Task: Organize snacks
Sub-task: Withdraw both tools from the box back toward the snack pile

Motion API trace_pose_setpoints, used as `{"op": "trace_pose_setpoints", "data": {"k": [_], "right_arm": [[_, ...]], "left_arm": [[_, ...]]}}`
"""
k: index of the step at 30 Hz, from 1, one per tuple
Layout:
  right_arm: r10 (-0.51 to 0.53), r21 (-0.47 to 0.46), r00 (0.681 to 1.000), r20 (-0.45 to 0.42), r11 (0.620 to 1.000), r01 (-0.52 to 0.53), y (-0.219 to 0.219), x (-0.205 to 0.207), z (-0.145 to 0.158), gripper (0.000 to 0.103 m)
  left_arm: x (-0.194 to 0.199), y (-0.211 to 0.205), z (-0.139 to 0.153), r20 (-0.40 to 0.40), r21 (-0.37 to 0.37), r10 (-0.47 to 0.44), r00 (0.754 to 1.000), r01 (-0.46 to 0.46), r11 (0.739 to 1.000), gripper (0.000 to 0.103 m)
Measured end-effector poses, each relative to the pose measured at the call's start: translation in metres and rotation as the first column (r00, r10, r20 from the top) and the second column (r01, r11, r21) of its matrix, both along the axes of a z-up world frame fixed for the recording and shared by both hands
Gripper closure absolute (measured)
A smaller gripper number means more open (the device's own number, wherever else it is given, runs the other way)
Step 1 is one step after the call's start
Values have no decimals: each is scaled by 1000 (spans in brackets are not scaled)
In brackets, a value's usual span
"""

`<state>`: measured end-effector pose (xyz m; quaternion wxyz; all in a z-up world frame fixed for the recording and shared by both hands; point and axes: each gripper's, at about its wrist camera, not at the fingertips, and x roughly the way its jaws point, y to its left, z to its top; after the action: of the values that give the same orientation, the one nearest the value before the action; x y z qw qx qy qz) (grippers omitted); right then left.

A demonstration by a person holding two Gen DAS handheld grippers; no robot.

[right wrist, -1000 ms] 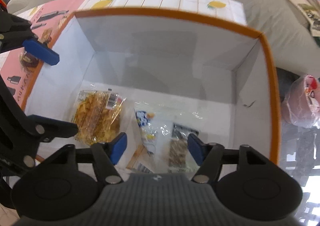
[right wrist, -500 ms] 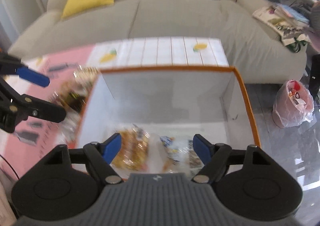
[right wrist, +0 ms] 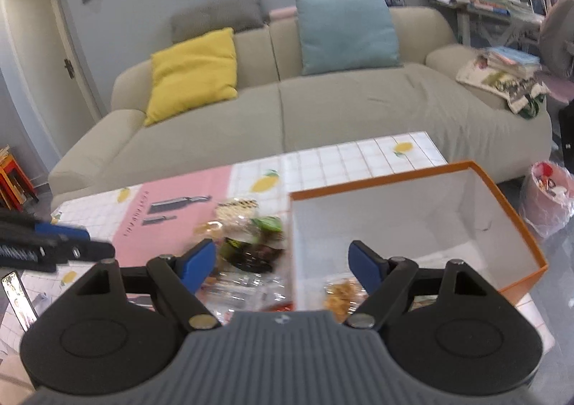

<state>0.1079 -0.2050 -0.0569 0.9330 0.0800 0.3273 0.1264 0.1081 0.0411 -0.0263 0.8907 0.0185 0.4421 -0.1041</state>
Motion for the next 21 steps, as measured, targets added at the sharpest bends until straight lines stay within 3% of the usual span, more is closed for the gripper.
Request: {"op": "trace_pose_setpoints", "data": {"k": [2, 3, 5, 14, 21], "right_arm": [[14, -15, 1000, 21, 1000, -14, 18, -7, -4, 25], [22, -21, 999, 26, 1000, -21, 25, -10, -7, 25], [40, -32, 999, 27, 999, -40, 38, -12, -15, 26], [78, -157, 997, 29, 985, -73, 78, -11, -56, 36], [145, -265, 989, 32, 955, -131, 103, 1, -83, 40]], "left_arm": [[-10, 8, -13, -5, 2, 11, 1000, -11, 1000, 40], [-14, 12, -20, -4, 1, 17, 1000, -17, 1000, 28], [-20, 19, -31, -1, -20, 34, 999, -34, 999, 12], [-23, 48, -59, -10, -121, 125, 992, -125, 985, 11], [4, 56, -71, -12, -182, 179, 984, -178, 967, 9]]}}
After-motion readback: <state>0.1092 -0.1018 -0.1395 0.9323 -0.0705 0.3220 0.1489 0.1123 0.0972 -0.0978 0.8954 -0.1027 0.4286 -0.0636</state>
